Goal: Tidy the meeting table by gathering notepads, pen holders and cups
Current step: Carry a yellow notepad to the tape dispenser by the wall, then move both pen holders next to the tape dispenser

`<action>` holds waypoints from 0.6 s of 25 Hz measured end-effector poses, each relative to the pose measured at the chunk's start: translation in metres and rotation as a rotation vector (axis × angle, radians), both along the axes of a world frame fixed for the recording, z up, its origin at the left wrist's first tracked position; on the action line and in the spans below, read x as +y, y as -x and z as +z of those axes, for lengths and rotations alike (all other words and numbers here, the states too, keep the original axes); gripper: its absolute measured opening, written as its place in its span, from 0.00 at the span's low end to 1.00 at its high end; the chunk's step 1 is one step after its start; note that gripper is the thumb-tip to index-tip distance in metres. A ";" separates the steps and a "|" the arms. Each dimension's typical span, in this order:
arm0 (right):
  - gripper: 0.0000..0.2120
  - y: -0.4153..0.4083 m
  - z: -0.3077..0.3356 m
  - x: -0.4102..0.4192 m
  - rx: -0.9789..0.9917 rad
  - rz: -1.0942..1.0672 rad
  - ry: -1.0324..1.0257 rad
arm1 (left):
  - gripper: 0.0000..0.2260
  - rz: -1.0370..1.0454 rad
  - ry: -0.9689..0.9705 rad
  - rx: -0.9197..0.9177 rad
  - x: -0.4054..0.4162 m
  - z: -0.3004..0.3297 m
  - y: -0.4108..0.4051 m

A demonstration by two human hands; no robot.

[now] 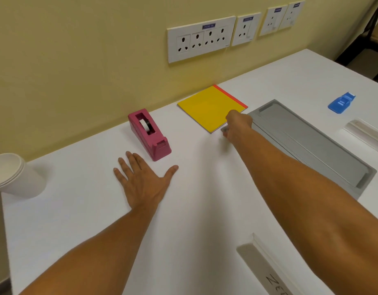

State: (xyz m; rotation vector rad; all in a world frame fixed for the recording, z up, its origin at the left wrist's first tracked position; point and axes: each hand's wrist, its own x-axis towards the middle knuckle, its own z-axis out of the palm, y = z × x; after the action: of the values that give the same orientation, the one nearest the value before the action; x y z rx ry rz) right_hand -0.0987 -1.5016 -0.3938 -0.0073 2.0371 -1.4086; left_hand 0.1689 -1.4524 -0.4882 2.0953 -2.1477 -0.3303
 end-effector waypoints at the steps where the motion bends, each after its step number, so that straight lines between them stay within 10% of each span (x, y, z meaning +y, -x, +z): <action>1: 0.16 -0.006 0.001 0.008 0.031 0.032 0.004 | 0.58 0.003 -0.005 0.006 0.000 0.000 -0.001; 15: 0.23 -0.075 0.033 0.206 0.552 0.628 -0.072 | 0.47 -0.408 -0.110 0.171 0.061 0.024 -0.035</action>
State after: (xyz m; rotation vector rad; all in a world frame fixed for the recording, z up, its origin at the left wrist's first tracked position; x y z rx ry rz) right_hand -0.0234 -1.2951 -0.3612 -1.0113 2.2162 -0.9875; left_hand 0.2041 -1.3914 -0.4643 1.5905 -2.4835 -0.6541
